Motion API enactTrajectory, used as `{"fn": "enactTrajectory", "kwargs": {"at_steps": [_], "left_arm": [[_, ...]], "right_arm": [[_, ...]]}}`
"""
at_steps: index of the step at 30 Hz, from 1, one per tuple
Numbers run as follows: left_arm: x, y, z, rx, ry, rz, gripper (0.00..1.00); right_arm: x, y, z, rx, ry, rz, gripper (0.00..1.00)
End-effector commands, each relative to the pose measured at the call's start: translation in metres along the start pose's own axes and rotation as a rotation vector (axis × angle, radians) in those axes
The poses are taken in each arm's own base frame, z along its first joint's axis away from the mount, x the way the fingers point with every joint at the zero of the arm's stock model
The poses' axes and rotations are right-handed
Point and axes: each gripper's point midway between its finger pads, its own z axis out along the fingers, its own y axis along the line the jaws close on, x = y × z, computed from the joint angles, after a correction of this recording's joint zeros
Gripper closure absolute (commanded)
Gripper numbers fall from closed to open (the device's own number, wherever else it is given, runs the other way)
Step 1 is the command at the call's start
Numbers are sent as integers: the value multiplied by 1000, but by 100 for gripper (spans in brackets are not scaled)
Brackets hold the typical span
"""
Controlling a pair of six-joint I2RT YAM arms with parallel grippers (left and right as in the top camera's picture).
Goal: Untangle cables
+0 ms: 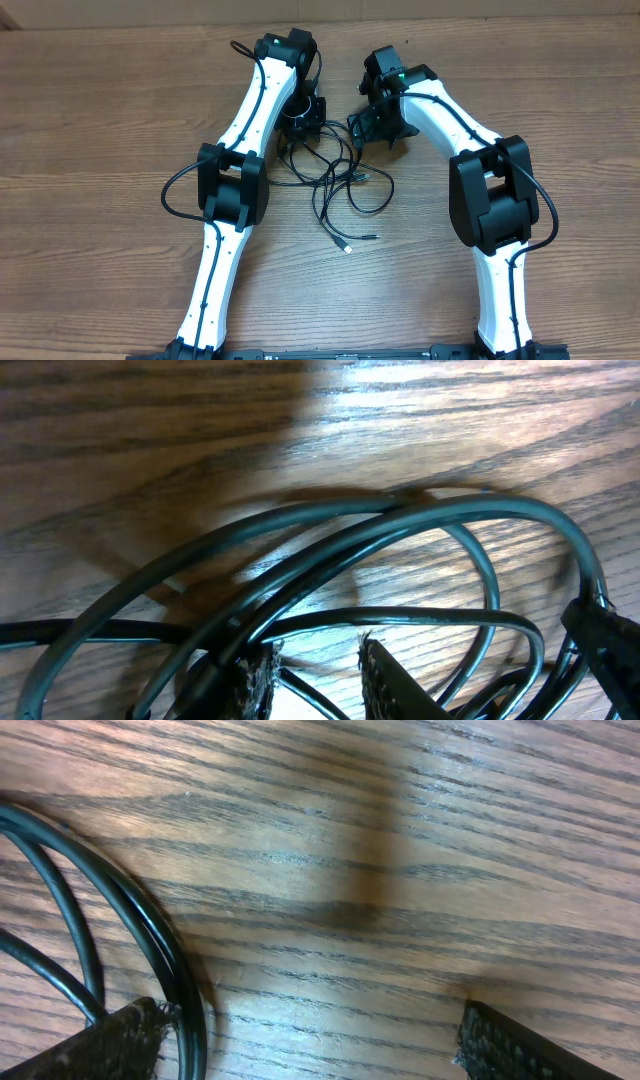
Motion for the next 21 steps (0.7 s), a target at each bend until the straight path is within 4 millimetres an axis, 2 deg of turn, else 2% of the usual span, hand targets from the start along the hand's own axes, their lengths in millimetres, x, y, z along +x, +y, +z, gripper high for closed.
{"fn": "enactTrajectory", "kwargs": {"at_steps": [1,6,17,21], "left_arm": [[-1,16,15,-55,21,-18,69],[-1,16,14,-55,21,-18,68],[0,16,15,-56,25,-19,68],[0,16,14,-56,25,-18,68]], "right_arm": [[19,-14,33,33,82,13,6],[17,-18,32,33,74,22,6],[28,-44,29,43,121,83,6],[33,-45,28,16,140,100,5]]}}
